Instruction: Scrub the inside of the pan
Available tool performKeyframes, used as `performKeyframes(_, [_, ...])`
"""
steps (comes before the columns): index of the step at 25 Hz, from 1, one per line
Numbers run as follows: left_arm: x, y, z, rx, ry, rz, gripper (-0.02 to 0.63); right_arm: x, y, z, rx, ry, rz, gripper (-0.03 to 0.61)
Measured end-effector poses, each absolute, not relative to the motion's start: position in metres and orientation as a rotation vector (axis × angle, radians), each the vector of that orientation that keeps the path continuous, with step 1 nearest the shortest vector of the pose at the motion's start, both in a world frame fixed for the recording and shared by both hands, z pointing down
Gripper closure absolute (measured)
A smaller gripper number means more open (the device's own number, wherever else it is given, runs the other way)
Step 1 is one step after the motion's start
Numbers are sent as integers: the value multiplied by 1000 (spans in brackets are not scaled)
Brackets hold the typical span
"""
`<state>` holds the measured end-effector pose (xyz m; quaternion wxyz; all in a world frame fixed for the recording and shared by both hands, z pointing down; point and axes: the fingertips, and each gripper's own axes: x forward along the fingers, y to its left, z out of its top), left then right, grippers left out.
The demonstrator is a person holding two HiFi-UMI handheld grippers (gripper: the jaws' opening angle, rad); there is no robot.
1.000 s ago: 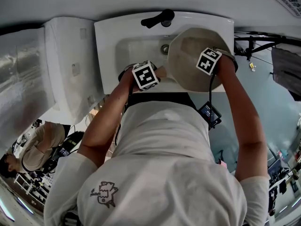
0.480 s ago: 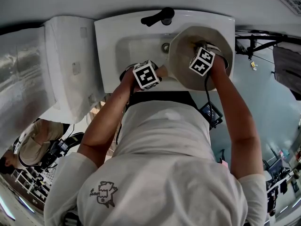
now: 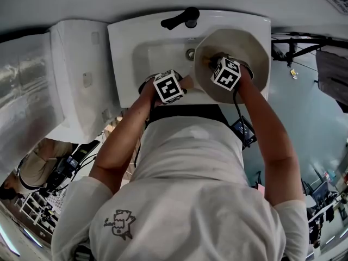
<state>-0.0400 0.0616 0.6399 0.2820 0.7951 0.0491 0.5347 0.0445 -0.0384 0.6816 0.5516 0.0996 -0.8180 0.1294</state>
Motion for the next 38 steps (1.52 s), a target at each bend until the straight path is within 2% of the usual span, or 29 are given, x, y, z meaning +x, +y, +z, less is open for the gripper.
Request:
performKeyframes(10, [-40, 64, 651, 2123, 137, 1456, 434, 41, 12, 671, 37, -1930, 500, 525])
performKeyframes(19, [-38, 66, 651, 2119, 140, 1420, 434, 44, 24, 671, -5, -1922, 529, 523])
performKeyframes(38, [-34, 48, 629, 2191, -36, 1309, 411, 75, 6, 603, 372, -2071, 522, 523])
